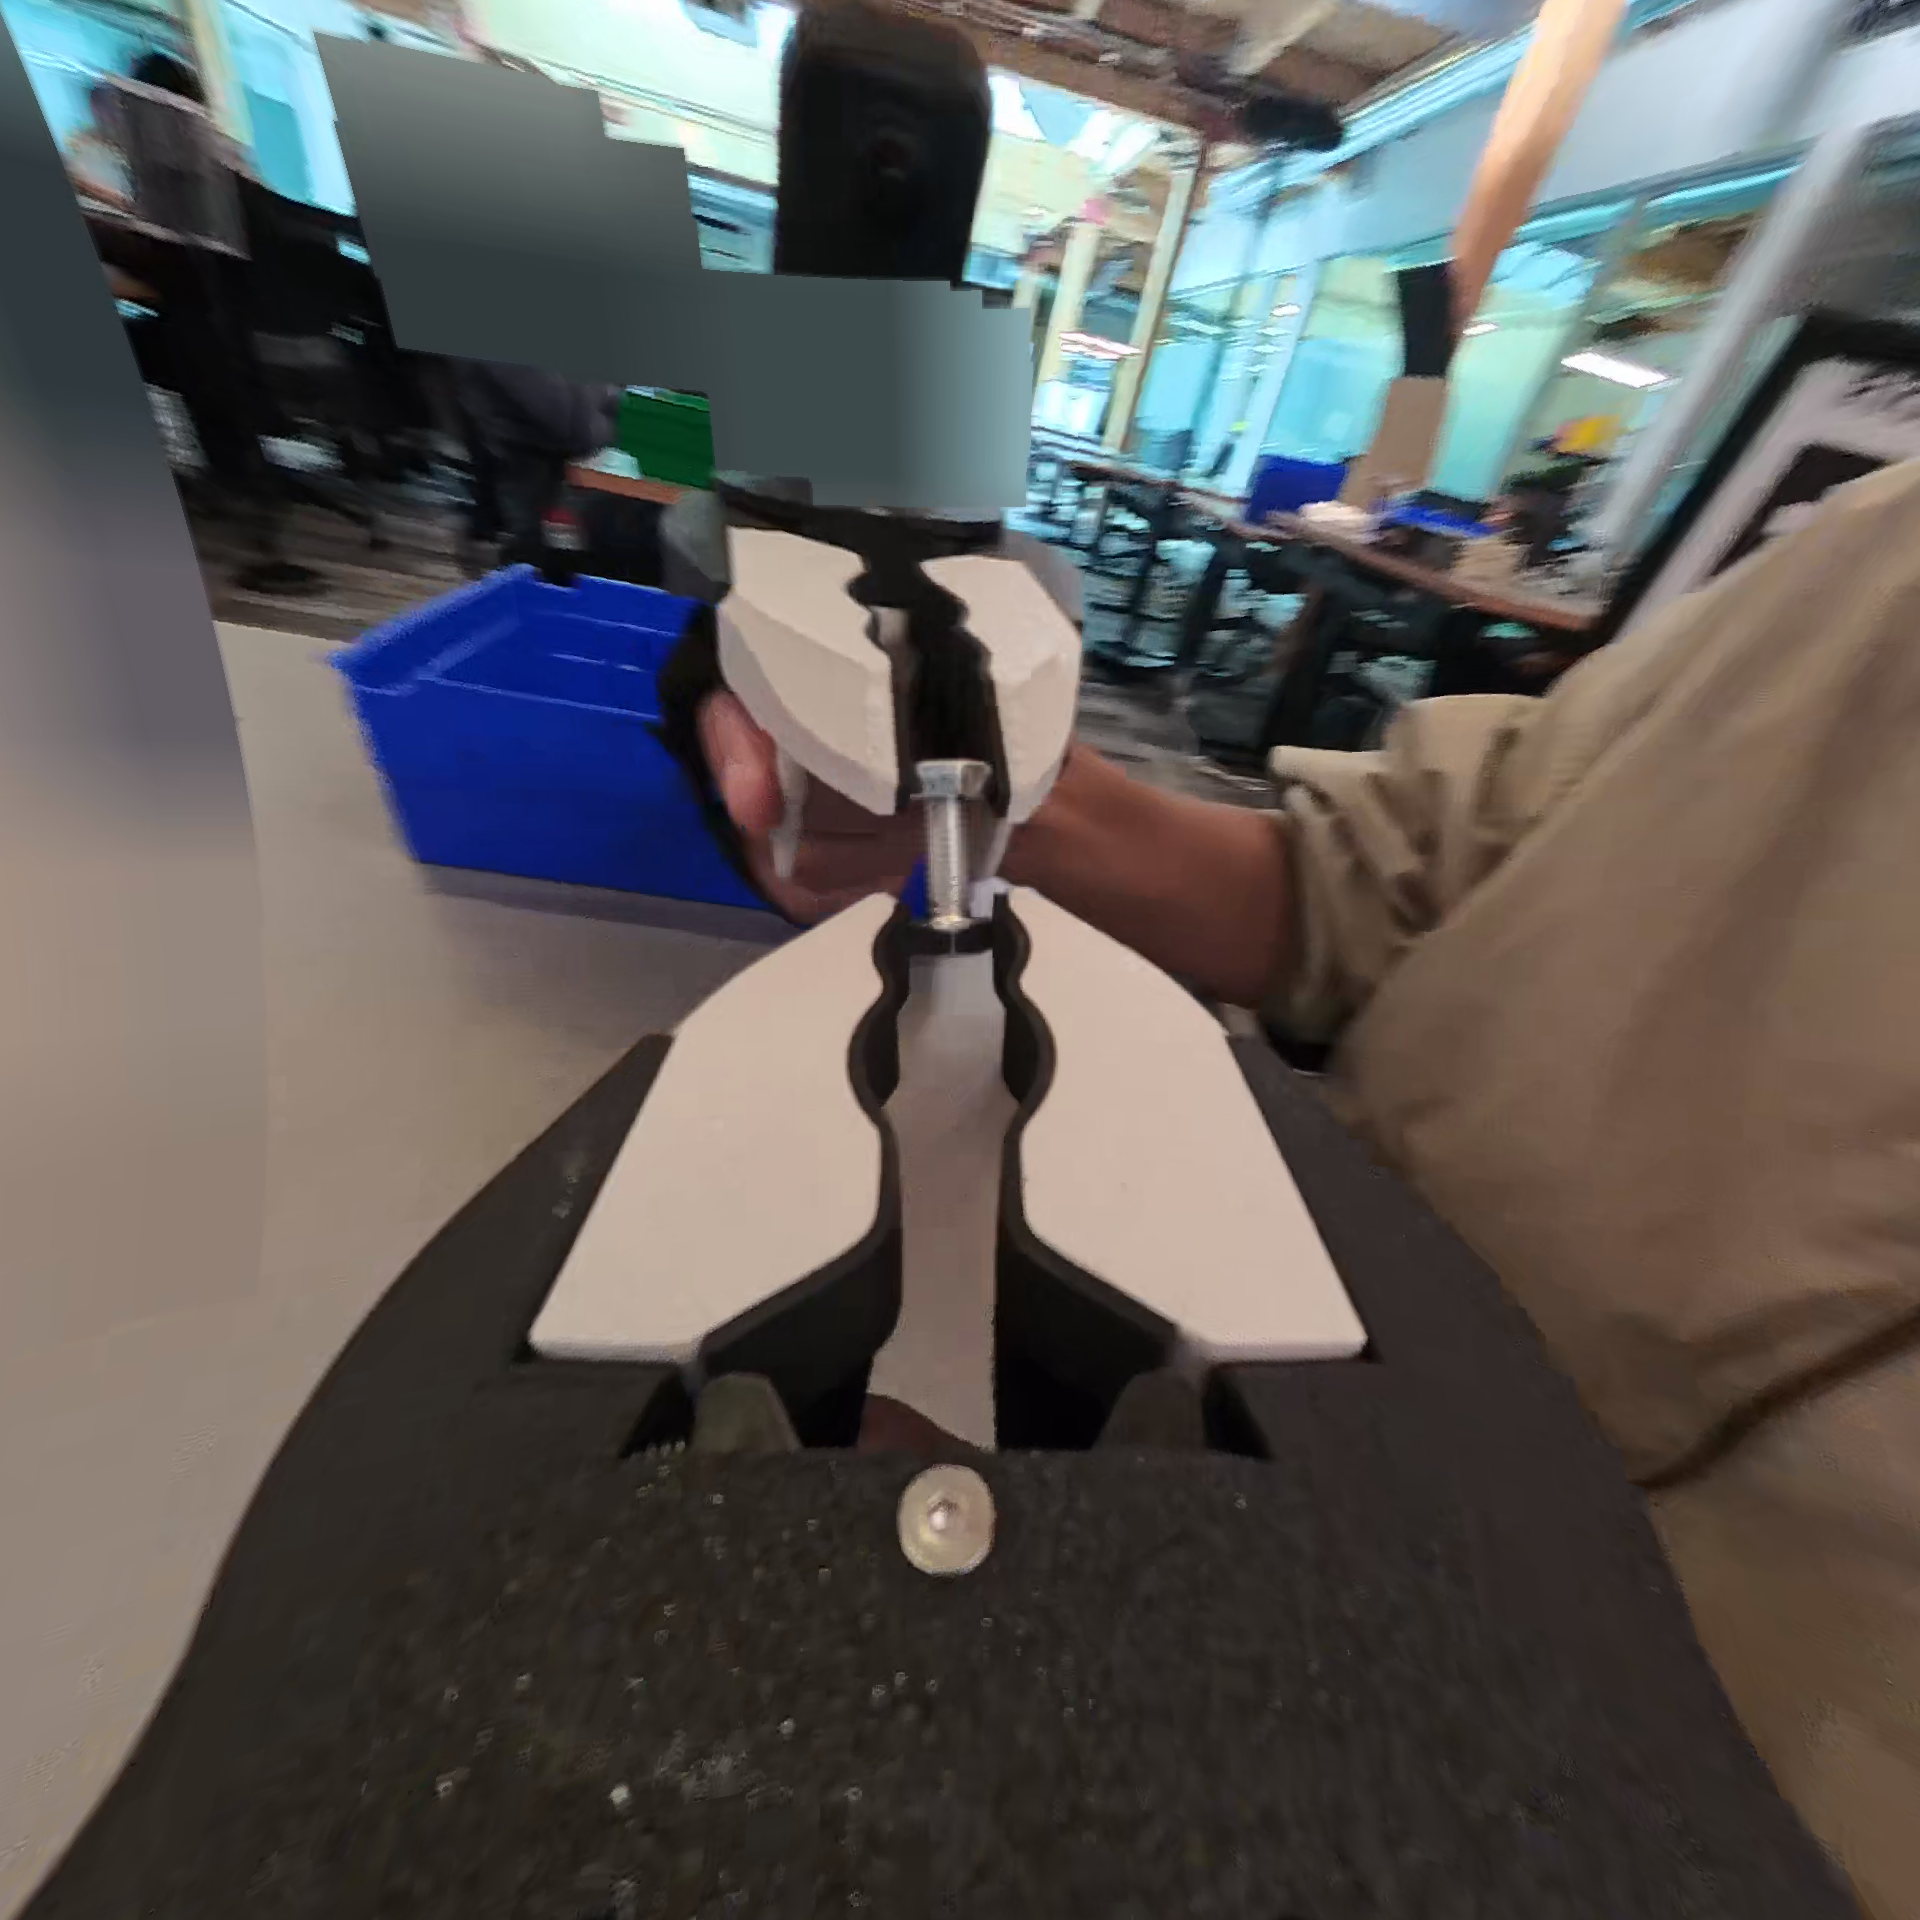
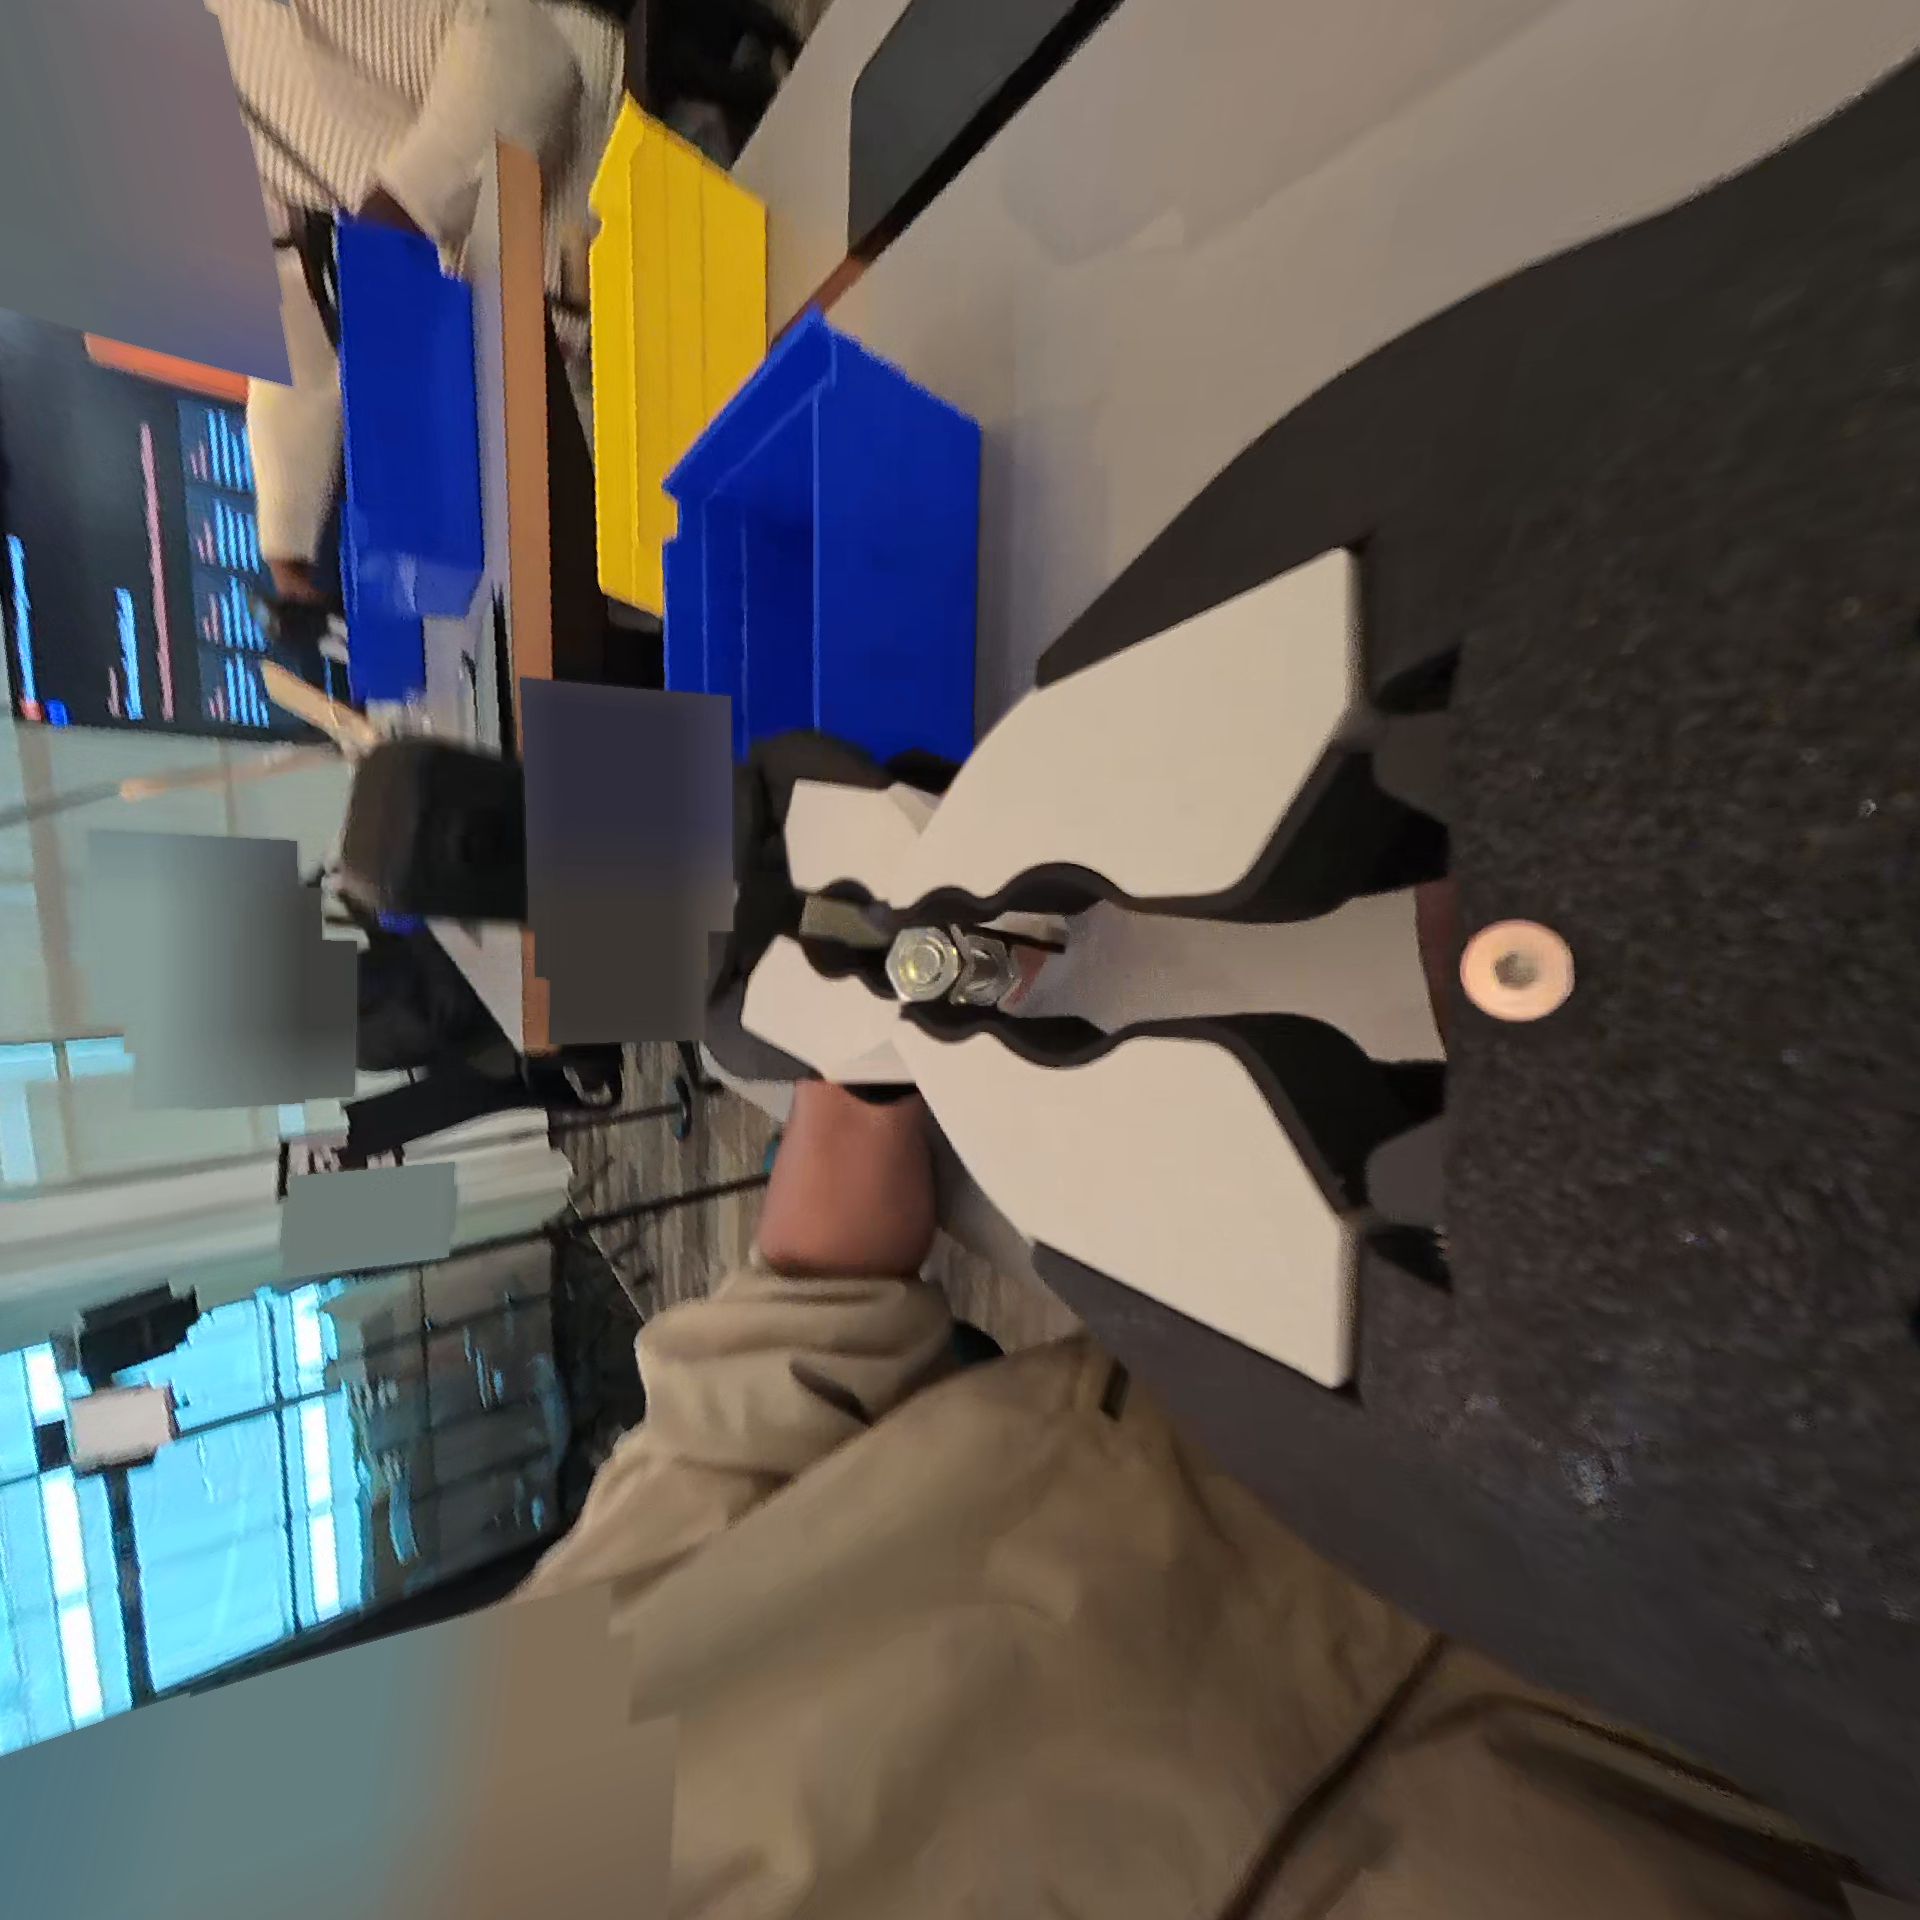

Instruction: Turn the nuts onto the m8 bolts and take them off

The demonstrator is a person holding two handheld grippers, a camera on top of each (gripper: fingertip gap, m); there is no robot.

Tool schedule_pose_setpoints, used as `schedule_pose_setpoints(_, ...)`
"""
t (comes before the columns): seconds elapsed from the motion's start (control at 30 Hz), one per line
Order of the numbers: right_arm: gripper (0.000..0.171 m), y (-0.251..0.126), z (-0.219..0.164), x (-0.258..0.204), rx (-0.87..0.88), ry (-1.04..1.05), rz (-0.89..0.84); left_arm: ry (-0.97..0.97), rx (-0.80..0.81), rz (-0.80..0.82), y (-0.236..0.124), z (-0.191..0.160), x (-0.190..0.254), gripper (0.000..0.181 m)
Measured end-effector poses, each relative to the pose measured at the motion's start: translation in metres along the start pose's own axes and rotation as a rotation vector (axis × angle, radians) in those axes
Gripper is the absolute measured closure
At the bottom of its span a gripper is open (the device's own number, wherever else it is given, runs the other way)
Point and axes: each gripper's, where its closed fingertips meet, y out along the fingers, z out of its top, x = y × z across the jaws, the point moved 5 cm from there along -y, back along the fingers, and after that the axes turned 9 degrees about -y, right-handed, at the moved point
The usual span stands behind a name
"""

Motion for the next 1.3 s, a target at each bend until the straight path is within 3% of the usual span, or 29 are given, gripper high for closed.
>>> schedule_pose_setpoints(0.1, 0.157, 0.0, 0.001, -0.011, -0.012, -0.041, 0.066, -0.057, -0.017, -0.118, 0.005, -0.006, 0.008, 0.166)
schedule_pose_setpoints(0.2, 0.155, -0.002, 0.001, -0.008, 0.014, -0.044, 0.032, -0.041, 0.008, -0.075, 0.003, -0.002, 0.001, 0.166)
schedule_pose_setpoints(0.27, 0.126, -0.003, 0.004, -0.003, 0.041, -0.006, -0.006, -0.006, 0.041, 0.022, 0.0, 0.003, -0.007, 0.166)
schedule_pose_setpoints(0.3, 0.119, -0.003, 0.004, 0.003, 0.035, 0.013, -0.048, 0.016, 0.08, 0.085, -0.004, 0.008, -0.013, 0.166)
schedule_pose_setpoints(0.4, 0.119, -0.005, -0.003, 0.024, 0.022, 0.097, -0.196, 0.133, 0.162, 0.328, -0.016, 0.02, -0.029, 0.167)
schedule_pose_setpoints(0.5, 0.124, -0.005, -0.006, 0.042, 0.073, 0.229, -0.309, 0.313, 0.123, 0.537, -0.017, 0.02, -0.036, 0.166)
schedule_pose_setpoints(0.63, 0.142, 0.0, -0.008, 0.043, 0.074, 0.26, -0.325, 0.362, 0.087, 0.584, -0.009, 0.014, -0.035, 0.166)
schedule_pose_setpoints(0.7, 0.156, 0.002, -0.007, 0.039, 0.049, 0.211, -0.31, 0.334, 0.063, 0.554, -0.006, 0.009, -0.034, 0.166)
schedule_pose_setpoints(0.83, 0.157, 0.002, -0.005, 0.032, 0.01, 0.129, -0.255, 0.234, 0.062, 0.414, -0.003, 0.007, -0.029, 0.166)
schedule_pose_setpoints(1.13, 0.158, -0.002, 0.004, -0.009, 0.04, -0.07, 0.055, -0.088, 0.018, -0.126, 0.005, -0.003, 0.006, 0.166)
schedule_pose_setpoints(1.23, 0.157, -0.002, 0.004, -0.008, 0.075, -0.077, 0.028, -0.087, 0.029, -0.124, 0.004, -0.002, 0.005, 0.166)
schedule_pose_setpoints(1.3, 0.132, -0.004, 0.007, -0.002, 0.095, -0.042, -0.027, -0.049, 0.053, -0.042, 0.0, 0.003, -0.002, 0.166)
